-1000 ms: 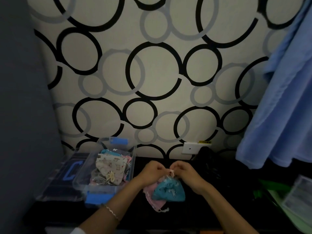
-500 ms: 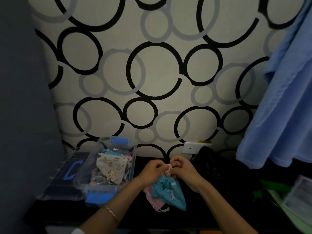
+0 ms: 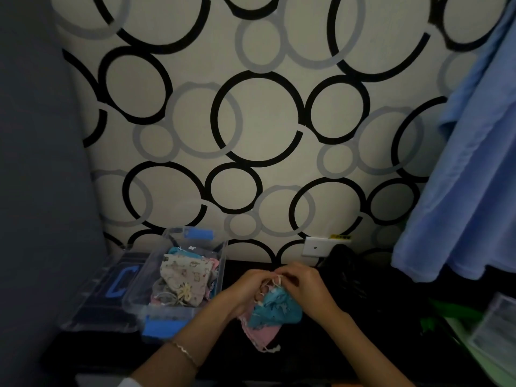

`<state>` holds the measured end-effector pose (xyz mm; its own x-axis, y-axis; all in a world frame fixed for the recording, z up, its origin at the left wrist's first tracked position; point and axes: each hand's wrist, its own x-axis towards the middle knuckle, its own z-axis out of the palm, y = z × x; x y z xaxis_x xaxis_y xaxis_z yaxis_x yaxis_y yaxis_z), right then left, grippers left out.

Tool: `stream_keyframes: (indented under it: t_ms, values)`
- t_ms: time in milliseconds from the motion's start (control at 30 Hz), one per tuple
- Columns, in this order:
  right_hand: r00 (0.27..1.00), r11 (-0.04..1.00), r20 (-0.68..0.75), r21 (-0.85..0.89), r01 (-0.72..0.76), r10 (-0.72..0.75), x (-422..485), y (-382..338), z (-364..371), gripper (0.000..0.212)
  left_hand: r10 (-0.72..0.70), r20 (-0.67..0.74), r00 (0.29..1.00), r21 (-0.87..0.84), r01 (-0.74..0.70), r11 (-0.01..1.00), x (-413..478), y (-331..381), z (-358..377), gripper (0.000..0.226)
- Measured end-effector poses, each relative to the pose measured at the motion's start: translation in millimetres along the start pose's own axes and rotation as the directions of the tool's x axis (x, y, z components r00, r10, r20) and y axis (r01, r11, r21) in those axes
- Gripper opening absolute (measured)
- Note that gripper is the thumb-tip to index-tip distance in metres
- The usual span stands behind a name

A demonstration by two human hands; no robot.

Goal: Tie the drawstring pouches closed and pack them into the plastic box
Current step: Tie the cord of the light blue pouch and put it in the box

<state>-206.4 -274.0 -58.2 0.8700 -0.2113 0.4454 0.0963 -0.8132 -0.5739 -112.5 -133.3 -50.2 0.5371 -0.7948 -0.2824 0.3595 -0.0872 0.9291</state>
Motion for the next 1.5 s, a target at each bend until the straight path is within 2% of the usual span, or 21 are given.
stream_keyframes:
  t_ms: [133,300,367,467,533,633,700,733,767,800,933,967,1000,1067,1100,1133,1200,1300,1400,1433,1500]
  values:
    - [0.996,0.995,-0.027,-0.061,0.081,-0.083,-2,0,0,0.026,-0.032,-0.010,0.999,-0.067,0.031,0.997,1,4,3,0.025]
    - [0.988,0.988,-0.095,-0.097,0.116,-0.126,-9,6,5,0.028,-0.025,-0.025,0.999,0.036,0.026,0.999,3,4,3,0.024]
    - [0.984,0.996,-0.158,-0.026,0.083,-0.086,-11,6,7,0.022,-0.019,-0.032,0.999,0.056,0.021,0.998,3,4,3,0.024]
    - [0.970,0.969,-0.210,0.236,-0.071,0.123,-9,2,12,0.017,0.025,-0.034,0.999,0.155,-0.019,0.988,0,5,3,0.023]
    - [0.931,0.847,-0.154,0.484,-0.221,0.330,-7,-1,14,0.017,0.080,-0.042,0.996,0.254,-0.067,0.965,-2,5,3,0.017]
    - [0.812,0.441,0.061,0.815,-0.377,0.581,-2,-5,13,0.022,0.142,-0.052,0.988,0.351,-0.115,0.929,-3,4,2,0.021]
    - [0.744,0.143,0.206,0.915,-0.376,0.636,2,-4,13,0.025,0.210,-0.063,0.976,0.449,-0.160,0.879,-3,3,0,0.020]
    - [0.710,0.033,0.253,0.931,-0.362,0.658,4,-2,13,0.023,0.247,-0.062,0.967,0.499,-0.184,0.847,-3,3,-2,0.018]
    - [0.675,-0.035,0.277,0.936,-0.349,0.683,4,0,13,0.021,0.280,-0.063,0.958,0.560,-0.198,0.804,-2,3,-6,0.016]
    - [0.644,-0.048,0.279,0.935,-0.352,0.712,4,4,12,0.021,0.309,-0.070,0.949,0.626,-0.199,0.754,-3,3,-10,0.014]
    - [0.584,0.131,0.206,0.867,-0.481,0.785,-3,23,7,0.019,0.371,-0.078,0.926,0.798,-0.165,0.579,-4,3,-32,0.015]
    - [0.594,0.209,0.186,0.820,-0.533,0.783,-4,24,8,0.018,0.404,-0.046,0.914,0.856,-0.173,0.487,-5,3,-34,0.015]
    - [0.618,0.312,0.155,0.754,-0.578,0.771,-4,24,9,0.016,0.457,0.003,0.889,0.921,-0.180,0.345,-6,3,-33,0.016]
    - [0.720,0.535,0.115,0.591,-0.604,0.685,-5,19,12,0.013,0.557,0.099,0.825,0.983,-0.169,0.077,-6,3,-26,0.020]
    - [0.773,0.624,0.137,0.513,-0.590,0.619,-5,16,13,0.019,0.584,0.115,0.804,0.984,-0.172,0.043,-6,4,-21,0.020]
    - [0.812,0.695,0.179,0.435,-0.572,0.556,-5,13,14,0.029,0.592,0.109,0.799,0.982,-0.180,0.062,-5,5,-17,0.021]
    - [0.831,0.777,0.284,0.302,-0.552,0.479,-5,9,15,0.037,0.578,0.086,0.811,0.968,-0.205,0.143,-1,5,-10,0.021]
    - [0.801,0.755,0.407,0.316,-0.574,0.439,-7,5,14,0.034,0.554,0.049,0.831,0.909,-0.267,0.320,6,0,-1,0.019]
    - [0.829,0.749,0.385,0.380,-0.543,0.405,-10,1,15,0.024,0.515,-0.026,0.857,0.752,-0.323,0.575,14,-10,1,0.017]
    - [0.847,0.762,0.354,0.388,-0.519,0.396,-11,-1,15,0.025,0.480,-0.027,0.877,0.714,-0.319,0.623,15,-14,2,0.019]
    - [0.847,0.748,0.299,0.400,-0.529,0.439,-11,-1,14,0.032,0.421,0.001,0.907,0.700,-0.301,0.648,17,-24,4,0.025]
